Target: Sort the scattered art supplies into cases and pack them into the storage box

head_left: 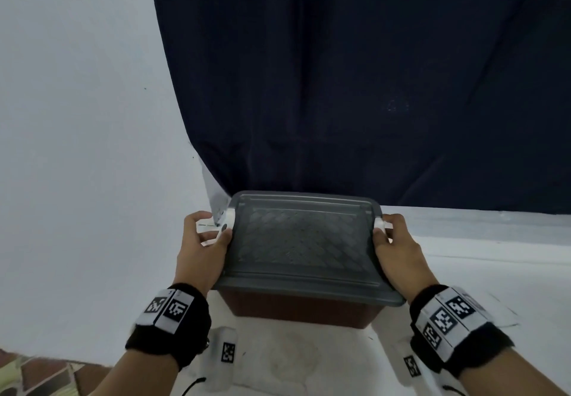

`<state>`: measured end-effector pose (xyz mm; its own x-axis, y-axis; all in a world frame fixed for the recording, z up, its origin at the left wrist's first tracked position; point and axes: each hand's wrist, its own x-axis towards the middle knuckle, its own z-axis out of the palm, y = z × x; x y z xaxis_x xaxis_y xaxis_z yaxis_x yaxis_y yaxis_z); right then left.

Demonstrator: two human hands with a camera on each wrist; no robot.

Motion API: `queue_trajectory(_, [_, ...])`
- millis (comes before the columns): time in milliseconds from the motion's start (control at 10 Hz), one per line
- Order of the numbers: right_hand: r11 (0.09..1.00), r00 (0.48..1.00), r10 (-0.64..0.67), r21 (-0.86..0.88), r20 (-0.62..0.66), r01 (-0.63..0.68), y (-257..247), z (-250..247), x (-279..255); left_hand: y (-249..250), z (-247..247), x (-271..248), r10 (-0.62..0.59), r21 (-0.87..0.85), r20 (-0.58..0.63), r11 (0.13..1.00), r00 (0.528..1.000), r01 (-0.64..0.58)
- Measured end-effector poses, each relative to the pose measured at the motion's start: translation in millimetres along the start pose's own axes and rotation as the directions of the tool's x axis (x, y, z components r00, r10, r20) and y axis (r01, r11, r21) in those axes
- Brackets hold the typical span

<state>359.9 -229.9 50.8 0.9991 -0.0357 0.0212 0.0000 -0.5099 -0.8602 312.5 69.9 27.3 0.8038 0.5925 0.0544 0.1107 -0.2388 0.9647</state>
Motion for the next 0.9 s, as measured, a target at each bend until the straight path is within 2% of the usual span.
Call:
queue_trajectory(200, [0.999, 0.998, -0.015, 0.038, -0.06, 0.018, 3.8, -0.3, 2.5, 2.6, 0.2, 0.6, -0.002, 0.062, -0.004, 0.998, 1.0, 0.002])
queue_trajectory(300, [1.0, 0.996, 0.002, -0.011, -0.084, -0.003, 3.6, -0.2, 1.6, 3.5, 0.2, -0.3, -0.005, 0.086, -0.028, 0.996, 1.0, 0.008])
queue_trajectory(400, [0.989, 0.984, -0.041, -0.148, -0.173, 0.015, 1.2, -3.5, -5.1, 7.0, 0.2, -4.3, 0.032, 0.136, -0.056, 0.99, 0.998, -0.024])
queue_trajectory(500, [0.935, 0.945, -0.208, -0.335, -0.253, 0.116, -0.4, -7.0, -22.0, 7.9, 1.2, -5.8, 0.067, 0.18, -0.055, 0.982, 0.996, -0.056])
queue_trajectory(600, [0.91, 0.921, -0.312, -0.351, -0.232, 0.22, 1.1, -11.2, -43.4, 11.4, 0.0, -6.3, 0.099, 0.229, -0.031, 0.969, 0.995, -0.089])
queue_trajectory(700, [0.894, 0.903, -0.371, -0.348, -0.218, 0.283, -2.6, -16.9, -59.4, 17.3, -2.7, -10.4, 0.185, 0.335, -0.011, 0.927, 0.983, -0.171])
queue_trajectory(800, [0.876, 0.855, -0.454, -0.299, -0.249, 0.378, -25.0, -28.6, -74.8, 34.4, -8.9, -27.4, 0.278, 0.366, 0.006, 0.893, 0.961, -0.261])
queue_trajectory(900, [0.846, 0.792, -0.533, -0.218, -0.299, 0.487, -48.7, -41.4, -95.4, 57.8, -20.5, -49.1, 0.481, 0.312, 0.032, 0.828, 0.876, -0.466])
